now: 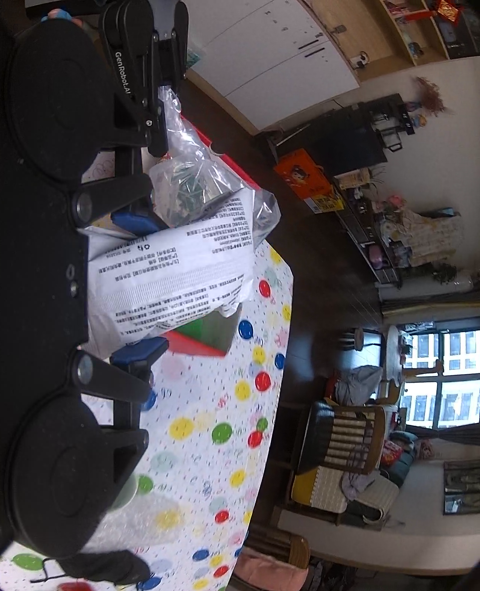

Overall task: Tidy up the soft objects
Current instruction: 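Carry the plastic bag with the left tool while the right tool carries the snack pouch to the box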

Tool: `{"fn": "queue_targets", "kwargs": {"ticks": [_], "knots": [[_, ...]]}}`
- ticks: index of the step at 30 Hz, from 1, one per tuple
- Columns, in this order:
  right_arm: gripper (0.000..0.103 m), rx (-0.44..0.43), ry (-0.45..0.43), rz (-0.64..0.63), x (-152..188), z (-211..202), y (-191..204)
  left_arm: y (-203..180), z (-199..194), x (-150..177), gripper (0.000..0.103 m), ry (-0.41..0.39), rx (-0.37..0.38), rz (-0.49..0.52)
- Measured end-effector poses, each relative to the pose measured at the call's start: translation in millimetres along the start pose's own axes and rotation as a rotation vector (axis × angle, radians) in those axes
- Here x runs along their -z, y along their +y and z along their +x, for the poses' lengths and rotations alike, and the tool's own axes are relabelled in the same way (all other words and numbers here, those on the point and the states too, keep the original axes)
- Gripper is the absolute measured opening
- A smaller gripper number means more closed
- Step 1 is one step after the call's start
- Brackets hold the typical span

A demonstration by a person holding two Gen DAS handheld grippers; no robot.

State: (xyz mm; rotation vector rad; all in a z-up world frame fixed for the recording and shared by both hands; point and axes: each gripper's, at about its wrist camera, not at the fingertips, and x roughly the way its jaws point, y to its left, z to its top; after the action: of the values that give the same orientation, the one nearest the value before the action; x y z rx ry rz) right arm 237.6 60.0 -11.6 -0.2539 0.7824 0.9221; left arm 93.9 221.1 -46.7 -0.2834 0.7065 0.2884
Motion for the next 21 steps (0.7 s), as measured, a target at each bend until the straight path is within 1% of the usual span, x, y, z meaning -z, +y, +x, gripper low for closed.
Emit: {"fn": "queue_targets", "kwargs": {"ticks": [6,8,12,17,21], "knots": [[0.057,0.005,0.041,-0.038,-6.2,32.1,18.3,28.2,19.4,-0.3,0.020,0.052,-0.048,-0.048],[0.057,0.009,0.051,-0.056,-9.0,40.8,26.9,31.7,27.2,-1.6,0.020,0.061,-0.067,-0.050],[0.057,0.019,0.086,-0.093,-14.9,62.5,39.3,41.1,40.4,-0.9,0.020,0.084,-0.097,-0.088],[0.057,0.029,0.116,-0.132,-20.2,84.6,53.7,49.7,51.3,0.8,0.020,0.097,-0.121,-0.093],[0.057,0.034,0.144,-0.147,-21.6,99.6,61.2,57.6,62.4,4.1,0.020,0.143,-0.137,-0.106]]}}
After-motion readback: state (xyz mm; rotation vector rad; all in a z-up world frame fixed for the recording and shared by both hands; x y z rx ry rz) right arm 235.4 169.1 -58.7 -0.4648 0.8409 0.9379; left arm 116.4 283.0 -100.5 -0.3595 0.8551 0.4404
